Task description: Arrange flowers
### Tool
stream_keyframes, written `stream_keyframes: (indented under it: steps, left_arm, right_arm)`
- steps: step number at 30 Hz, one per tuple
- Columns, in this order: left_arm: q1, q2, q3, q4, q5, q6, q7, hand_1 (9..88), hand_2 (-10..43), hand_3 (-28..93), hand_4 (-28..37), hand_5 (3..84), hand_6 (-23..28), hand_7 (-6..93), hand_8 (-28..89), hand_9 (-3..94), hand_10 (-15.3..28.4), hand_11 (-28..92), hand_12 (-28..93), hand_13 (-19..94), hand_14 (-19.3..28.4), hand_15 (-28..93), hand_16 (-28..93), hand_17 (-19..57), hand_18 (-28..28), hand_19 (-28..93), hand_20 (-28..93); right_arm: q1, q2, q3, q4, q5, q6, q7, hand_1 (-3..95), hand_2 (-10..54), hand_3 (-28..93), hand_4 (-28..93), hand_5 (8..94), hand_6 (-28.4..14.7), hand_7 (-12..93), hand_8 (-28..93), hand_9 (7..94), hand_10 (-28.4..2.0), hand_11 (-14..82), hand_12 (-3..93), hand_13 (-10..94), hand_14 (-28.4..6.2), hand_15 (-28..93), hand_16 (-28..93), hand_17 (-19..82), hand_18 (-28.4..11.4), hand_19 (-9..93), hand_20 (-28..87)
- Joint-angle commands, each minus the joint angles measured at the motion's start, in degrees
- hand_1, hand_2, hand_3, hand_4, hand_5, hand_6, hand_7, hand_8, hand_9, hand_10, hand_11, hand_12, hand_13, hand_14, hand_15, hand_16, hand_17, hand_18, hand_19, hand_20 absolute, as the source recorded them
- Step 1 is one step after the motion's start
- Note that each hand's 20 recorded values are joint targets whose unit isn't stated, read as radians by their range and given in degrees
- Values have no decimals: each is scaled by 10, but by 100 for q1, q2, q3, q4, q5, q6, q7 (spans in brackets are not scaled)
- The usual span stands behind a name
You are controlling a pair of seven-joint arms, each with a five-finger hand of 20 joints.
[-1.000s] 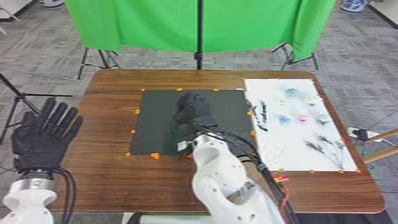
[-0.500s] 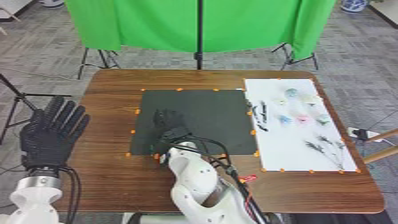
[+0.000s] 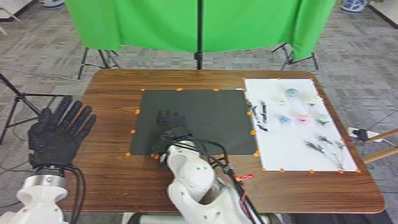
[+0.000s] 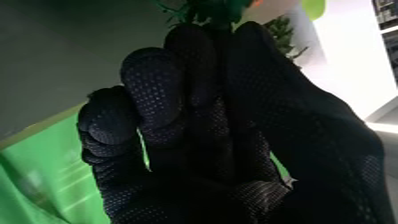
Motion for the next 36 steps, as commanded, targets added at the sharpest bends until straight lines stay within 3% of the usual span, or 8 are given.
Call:
stream_keyframes:
  steps: [1, 13, 18, 20, 21, 24, 27, 36]
  left_arm:
    - [70, 61, 90, 54, -43, 21, 149, 297, 180, 719, -277, 441, 63, 89, -79, 389, 133, 141, 117, 304, 143, 323, -30, -23, 133, 249, 148]
    - [73, 62, 92, 42, -51, -47, 200, 293, 168, 723, -268, 443, 65, 97, -79, 390, 133, 145, 120, 303, 139, 315, -26, -19, 132, 241, 148]
    - [138, -38, 21, 20, -38, -94, 207, 293, 168, 723, -269, 445, 66, 100, -80, 390, 132, 146, 121, 303, 139, 315, -26, -19, 132, 239, 149]
    - [181, -163, -61, 13, -52, -155, 203, 292, 167, 723, -270, 445, 66, 101, -80, 390, 132, 147, 122, 303, 139, 315, -26, -19, 133, 239, 149]
    - [157, -196, -88, 43, -38, -215, 181, 292, 167, 722, -270, 445, 67, 102, -80, 390, 132, 146, 122, 303, 139, 314, -26, -19, 132, 239, 149]
    - [293, -298, -250, -1, 13, -248, 91, 292, 167, 723, -270, 445, 67, 101, -81, 389, 132, 145, 121, 301, 140, 315, -25, -19, 132, 238, 149]
    - [382, -373, -355, -51, 52, -294, 63, 294, 173, 743, -233, 442, 65, 101, -82, 385, 131, 140, 122, 300, 140, 310, -26, -19, 132, 237, 149]
    - [394, -383, -419, -97, 102, -364, 97, 297, 170, 731, -225, 437, 63, 99, -80, 381, 131, 136, 124, 297, 140, 305, -22, -20, 132, 233, 149]
  right_arm:
    - [51, -6, -57, -10, -36, -72, 225, 585, -95, 721, -278, 750, -14, 425, 171, 837, -114, 225, 522, 731, -115, 558, 468, 409, -270, 923, 347]
    - [50, 61, -176, -80, 66, 135, 287, 520, -95, 733, -283, 713, -45, 284, 114, 796, -135, 286, 490, 714, -147, 641, 361, 407, -273, 932, 342]
    - [253, 248, -221, -286, 430, 306, 616, 488, -95, 756, -283, 712, -45, 245, 29, 782, -144, 329, 449, 709, -150, 651, 353, 403, -274, 932, 347]
    - [367, 345, -124, -469, 840, 433, 860, 471, -95, 768, -283, 695, -52, 224, -84, 769, -154, 350, 428, 702, -153, 656, 355, 401, -278, 932, 349]
    - [434, 466, -67, -605, 1053, 537, 989, 459, -95, 779, -283, 684, -58, 210, -91, 757, -162, 366, 411, 697, -157, 661, 355, 397, -280, 932, 352]
    - [399, 789, 319, -1029, 1434, 672, 1125, 429, -95, 810, -283, 637, -76, 181, -92, 700, -193, 424, 326, 669, -176, 691, 357, 384, -283, 932, 364]
    - [262, 1219, 824, -1458, 1730, 688, 1141, 420, -95, 813, -283, 624, -83, 169, -93, 682, -202, 408, 298, 648, -186, 704, 356, 375, -284, 932, 363]
    - [-867, 2845, 2650, -2644, 1482, 788, 2086, 419, -95, 795, -283, 601, -99, 149, -86, 633, -223, 290, 226, 585, -202, 695, 322, 335, -284, 912, 354]
